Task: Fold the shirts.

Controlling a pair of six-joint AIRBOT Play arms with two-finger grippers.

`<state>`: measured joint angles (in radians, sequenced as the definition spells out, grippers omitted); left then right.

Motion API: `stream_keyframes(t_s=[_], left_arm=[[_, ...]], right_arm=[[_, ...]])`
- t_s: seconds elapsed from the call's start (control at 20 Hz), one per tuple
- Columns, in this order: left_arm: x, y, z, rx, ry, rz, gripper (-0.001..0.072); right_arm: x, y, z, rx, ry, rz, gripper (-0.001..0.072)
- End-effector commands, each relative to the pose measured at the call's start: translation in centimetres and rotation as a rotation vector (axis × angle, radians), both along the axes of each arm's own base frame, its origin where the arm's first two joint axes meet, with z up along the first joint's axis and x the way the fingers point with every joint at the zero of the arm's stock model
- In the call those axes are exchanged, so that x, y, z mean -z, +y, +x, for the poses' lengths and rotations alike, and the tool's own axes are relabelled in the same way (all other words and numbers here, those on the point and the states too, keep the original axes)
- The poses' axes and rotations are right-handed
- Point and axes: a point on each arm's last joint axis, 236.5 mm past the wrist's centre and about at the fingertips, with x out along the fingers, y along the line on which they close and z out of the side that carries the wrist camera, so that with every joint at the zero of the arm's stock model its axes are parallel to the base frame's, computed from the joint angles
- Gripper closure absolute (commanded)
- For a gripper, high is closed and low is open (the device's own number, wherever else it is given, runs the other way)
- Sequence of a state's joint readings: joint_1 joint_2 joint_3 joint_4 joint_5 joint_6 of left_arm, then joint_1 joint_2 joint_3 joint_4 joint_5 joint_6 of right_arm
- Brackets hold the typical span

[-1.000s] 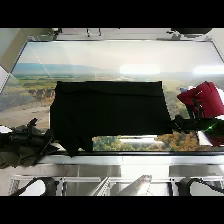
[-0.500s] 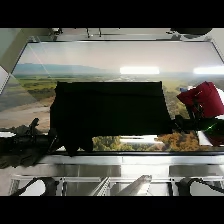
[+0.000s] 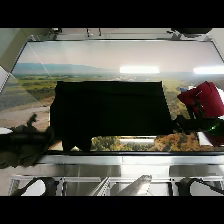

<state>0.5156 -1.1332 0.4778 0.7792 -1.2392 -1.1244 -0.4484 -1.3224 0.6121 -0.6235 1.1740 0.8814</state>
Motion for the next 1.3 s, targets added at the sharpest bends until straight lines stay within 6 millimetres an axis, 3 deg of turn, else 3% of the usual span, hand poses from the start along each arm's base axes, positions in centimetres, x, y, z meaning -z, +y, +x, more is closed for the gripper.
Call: stream_keyframes(t_s=[0.0, 0.1, 0.25, 0.4, 0.6, 0.75, 0.9, 1.1, 1.25], left_arm=[[-6.6, 1.1, 3.5, 0.022, -0.174, 0.042, 0.0684], [-10.2, 2.1, 5.4, 0.012, -0.279, 0.101, 0.0684], [-14.6, 2.6, 8.9, -0.002, -0.406, 0.08, 0.0683], [-16.6, 3.2, 13.0, -0.002, -0.454, 0.036, 0.0683], [-15.6, 1.9, 18.6, 0.085, -0.451, 0.013, 0.0683], [-14.2, 0.8, 24.1, 0.141, -0.473, 0.014, 0.0683], [-11.3, -0.6, 28.6, 0.195, -0.475, 0.005, 0.0683], [-6.2, -1.5, 32.1, 0.226, -0.444, -0.013, 0.0684], [-5.2, -0.9, 34.4, 0.232, -0.486, 0.002, 0.0682]], right_arm=[[-2.5, -1.0, -0.3, 0.05, -0.012, 0.032, 0.0694], [-3.9, -1.9, -0.1, 0.089, -0.038, 0.037, 0.0694], [-5.2, -0.9, 0.9, 0.1, -0.079, 0.083, 0.0694], [-7.8, -0.2, 4.6, 0.156, -0.202, 0.169, 0.0693], [-8.1, -0.1, 10.1, 0.219, -0.259, 0.165, 0.0693], [-6.7, 0.0, 14.6, 0.243, -0.266, 0.145, 0.0693], [-4.3, 0.7, 18.1, 0.246, -0.245, 0.155, 0.0693], [-0.9, 0.5, 20.5, 0.265, -0.202, 0.17, 0.0692], [0.2, -1.2, 21.4, 0.292, -0.225, 0.118, 0.0683]])
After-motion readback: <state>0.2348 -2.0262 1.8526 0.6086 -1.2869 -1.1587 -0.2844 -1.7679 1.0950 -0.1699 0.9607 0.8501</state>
